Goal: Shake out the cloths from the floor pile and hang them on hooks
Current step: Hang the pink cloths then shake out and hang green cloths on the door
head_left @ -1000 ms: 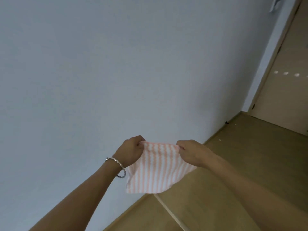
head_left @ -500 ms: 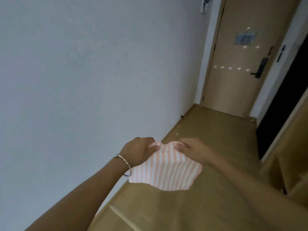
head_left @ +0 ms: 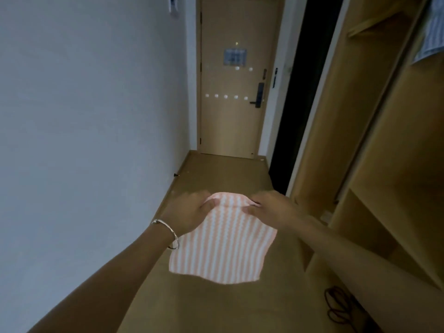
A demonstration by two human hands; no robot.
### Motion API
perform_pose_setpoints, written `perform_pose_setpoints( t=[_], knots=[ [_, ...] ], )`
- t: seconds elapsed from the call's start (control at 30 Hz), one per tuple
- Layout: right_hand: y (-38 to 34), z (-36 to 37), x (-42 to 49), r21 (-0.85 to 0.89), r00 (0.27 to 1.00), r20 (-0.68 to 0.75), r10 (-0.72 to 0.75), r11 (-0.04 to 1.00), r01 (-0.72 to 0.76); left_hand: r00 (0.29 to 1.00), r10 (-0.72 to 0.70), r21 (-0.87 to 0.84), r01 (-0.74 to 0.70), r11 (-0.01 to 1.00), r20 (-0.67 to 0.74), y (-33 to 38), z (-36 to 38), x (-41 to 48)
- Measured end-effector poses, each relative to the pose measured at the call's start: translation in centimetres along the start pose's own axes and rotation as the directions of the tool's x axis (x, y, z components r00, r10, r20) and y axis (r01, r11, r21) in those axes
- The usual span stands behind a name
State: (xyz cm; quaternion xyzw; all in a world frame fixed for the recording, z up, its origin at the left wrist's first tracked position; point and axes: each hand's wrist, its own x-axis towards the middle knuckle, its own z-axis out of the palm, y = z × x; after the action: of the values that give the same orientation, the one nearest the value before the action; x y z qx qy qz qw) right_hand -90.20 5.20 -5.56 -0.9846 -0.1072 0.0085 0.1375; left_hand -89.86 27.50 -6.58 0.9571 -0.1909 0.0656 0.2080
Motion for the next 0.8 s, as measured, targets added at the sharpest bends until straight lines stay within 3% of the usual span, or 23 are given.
perform_pose_setpoints(
  t=[0.17,0.37,0.8],
  knots=[
    [0.8,-2.6,5.3,-0.024,0.993,-0.081,0.083,0.996,-0.085,0.992,0.127,-0.039,-0.127,0.991,-0.009,-1.7,-1.1,8.8],
    [3.7,-3.6,8.8,0.030,0.981,-0.045,0.189,0.982,-0.187,0.971,0.239,-0.038,-0.239,0.970,-0.016,-1.9,0.2,16.1],
    [17.3,-5.9,12.2,0.083,0.932,-0.185,0.313,0.950,-0.302,0.894,0.443,-0.261,-0.412,0.873,0.070,7.6,7.5,30.1]
  ],
)
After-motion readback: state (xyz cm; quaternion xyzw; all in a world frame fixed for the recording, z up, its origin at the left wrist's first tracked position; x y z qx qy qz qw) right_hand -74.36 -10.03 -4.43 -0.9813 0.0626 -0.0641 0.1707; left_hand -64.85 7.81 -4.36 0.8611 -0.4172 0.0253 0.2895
